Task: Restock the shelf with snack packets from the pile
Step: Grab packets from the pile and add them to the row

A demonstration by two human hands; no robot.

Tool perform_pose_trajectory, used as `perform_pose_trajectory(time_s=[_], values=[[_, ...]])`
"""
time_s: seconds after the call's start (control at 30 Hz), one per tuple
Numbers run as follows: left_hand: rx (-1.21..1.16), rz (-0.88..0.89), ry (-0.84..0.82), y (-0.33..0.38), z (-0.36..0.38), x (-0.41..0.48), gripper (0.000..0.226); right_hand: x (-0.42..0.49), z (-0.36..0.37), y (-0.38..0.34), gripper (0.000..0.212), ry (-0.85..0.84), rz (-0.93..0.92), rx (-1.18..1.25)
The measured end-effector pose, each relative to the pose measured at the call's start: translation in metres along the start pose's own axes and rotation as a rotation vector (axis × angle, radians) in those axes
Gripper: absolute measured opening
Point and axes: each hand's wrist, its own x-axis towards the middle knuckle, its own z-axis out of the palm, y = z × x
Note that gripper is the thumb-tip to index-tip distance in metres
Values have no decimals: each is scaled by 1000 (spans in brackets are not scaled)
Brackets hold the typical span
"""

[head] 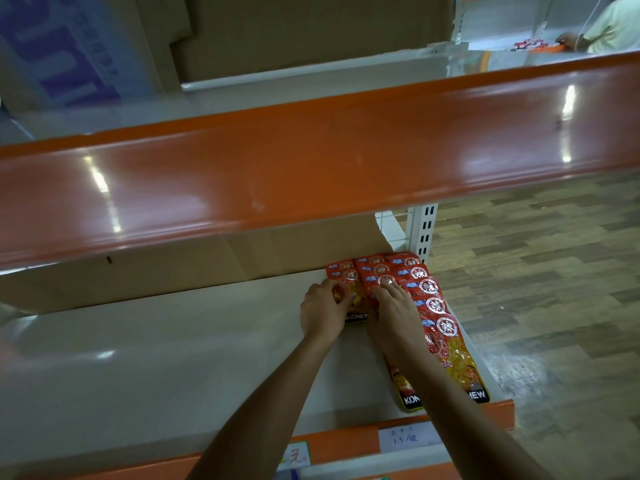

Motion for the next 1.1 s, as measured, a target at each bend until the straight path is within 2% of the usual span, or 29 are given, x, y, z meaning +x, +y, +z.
perform_pose_trajectory(time_s=[0.3, 0.5, 0.83, 1.1], values=[[76, 65, 38, -21, -24, -12, 45, -7, 12, -29, 46, 22, -77, -2], [253, 116, 84, -77, -69, -28, 48, -18, 40, -89, 52, -108, -170, -22], [293, -22, 133, -232, -200, -78, 48, -66, 123, -259, 50, -227, -360, 4], [355, -150, 196, -360, -316, -119, 48, -122, 194, -409, 51, -298, -413, 93]])
